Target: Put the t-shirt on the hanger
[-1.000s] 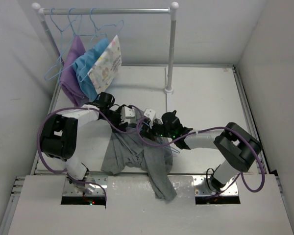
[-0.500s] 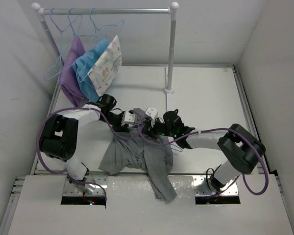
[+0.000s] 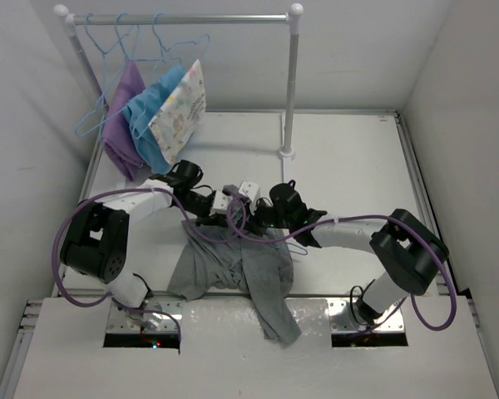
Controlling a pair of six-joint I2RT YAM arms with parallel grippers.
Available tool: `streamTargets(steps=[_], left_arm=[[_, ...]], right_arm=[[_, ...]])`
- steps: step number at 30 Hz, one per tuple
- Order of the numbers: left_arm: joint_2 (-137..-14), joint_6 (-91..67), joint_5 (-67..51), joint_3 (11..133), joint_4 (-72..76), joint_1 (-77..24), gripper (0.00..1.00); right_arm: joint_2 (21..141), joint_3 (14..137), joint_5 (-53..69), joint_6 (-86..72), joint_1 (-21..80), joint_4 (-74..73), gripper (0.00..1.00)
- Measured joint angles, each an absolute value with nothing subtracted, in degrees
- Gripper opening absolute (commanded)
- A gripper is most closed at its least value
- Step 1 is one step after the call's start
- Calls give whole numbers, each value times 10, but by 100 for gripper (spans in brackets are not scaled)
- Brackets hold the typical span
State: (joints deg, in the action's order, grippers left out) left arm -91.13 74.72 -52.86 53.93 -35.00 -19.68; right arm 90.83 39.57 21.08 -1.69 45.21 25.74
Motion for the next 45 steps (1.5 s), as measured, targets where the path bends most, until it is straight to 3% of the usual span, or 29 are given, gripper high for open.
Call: streamTargets(steps=[2, 3, 5, 6, 9, 13, 14, 15, 16, 17, 20, 22, 23, 24, 25, 35, 45], left_arm=[[-912, 740, -529, 539, -347, -198, 0], [-912, 736, -528, 539, -345, -198, 0], [-907, 735, -523, 538, -346, -198, 0], [-898, 738, -520, 532, -344, -198, 0], [-854, 746, -519, 507, -347, -201, 0], [-818, 773, -535, 507, -369, -214, 0], [-816, 782, -541, 509, -376, -215, 0], [-816, 792, -546, 511, -385, -215, 0], [-816, 800, -549, 512, -391, -215, 0], [-816, 807, -550, 512, -396, -215, 0], [-814, 817, -552, 512, -399, -215, 0], [-813, 818, -551, 512, -398, -215, 0], [-813, 818, -551, 512, -396, -215, 0], [-813, 818, -551, 512, -396, -215, 0], [-813, 816, -553, 512, -394, -215, 0], [-866, 810, -507, 536, -442, -219, 0], [-894, 865, -542, 588, -524, -227, 4]], right_arm=[[908, 398, 210, -17, 452, 249, 6], [907, 399, 209, -17, 452, 245, 28], [896, 399, 205, -17, 452, 222, 45], [885, 396, 200, -18, 451, 204, 62], [820, 353, 186, -21, 448, 170, 88], [698, 280, 164, -32, 451, 121, 90], [667, 266, 154, -38, 451, 114, 87], [638, 253, 139, -44, 452, 110, 69], [611, 243, 126, -49, 452, 104, 59], [589, 235, 113, -59, 453, 100, 55], [539, 228, 88, -83, 454, 84, 58], [525, 228, 90, -91, 454, 85, 45], [525, 228, 90, -94, 455, 85, 20], [528, 228, 91, -93, 456, 87, 7], [539, 228, 93, -98, 457, 92, 0], [748, 297, 193, -93, 463, 174, 0], [792, 359, 201, -30, 481, 141, 0]])
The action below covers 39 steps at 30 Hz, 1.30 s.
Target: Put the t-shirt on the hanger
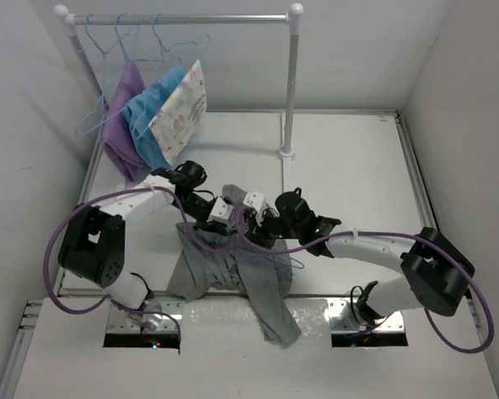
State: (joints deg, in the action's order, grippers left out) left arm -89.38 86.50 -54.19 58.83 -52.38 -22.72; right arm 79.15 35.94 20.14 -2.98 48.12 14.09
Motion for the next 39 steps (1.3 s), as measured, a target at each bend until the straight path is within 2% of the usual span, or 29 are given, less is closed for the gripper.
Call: streamTargets(steps=[3, 7, 8, 10, 11, 12, 13, 19, 23, 30, 34, 39], left_arm=[[-900, 843, -549, 588, -516, -232, 0], [-901, 772, -548, 574, -456, -230, 0], [-900, 754, -547, 568, -435, -229, 0], [-888, 718, -544, 548, -391, -229, 0], [-877, 697, -547, 535, -371, -229, 0], [-862, 680, -545, 522, -351, -230, 0], [-847, 670, -544, 509, -334, -230, 0], [-821, 686, -590, 491, -339, -227, 0], [-831, 751, -632, 509, -396, -216, 0], [-833, 769, -662, 513, -415, -195, 0], [-833, 801, -671, 513, -444, -188, 0], [-833, 846, -670, 513, -492, -175, 0]], right_arm=[[811, 370, 194, -23, 491, 145, 0], [840, 389, 180, -22, 491, 145, 0], [843, 390, 176, -23, 488, 145, 3], [844, 390, 162, -25, 488, 145, 21], [843, 390, 156, -25, 488, 148, 53], [842, 390, 149, -23, 489, 152, 70], [838, 390, 138, -20, 491, 154, 98], [775, 363, 109, 10, 491, 109, 99], [750, 357, 142, 17, 469, 60, 99], [744, 357, 181, 31, 459, -4, 99], [750, 366, 177, 30, 459, -32, 99], [829, 456, 120, 5, 456, -83, 99]])
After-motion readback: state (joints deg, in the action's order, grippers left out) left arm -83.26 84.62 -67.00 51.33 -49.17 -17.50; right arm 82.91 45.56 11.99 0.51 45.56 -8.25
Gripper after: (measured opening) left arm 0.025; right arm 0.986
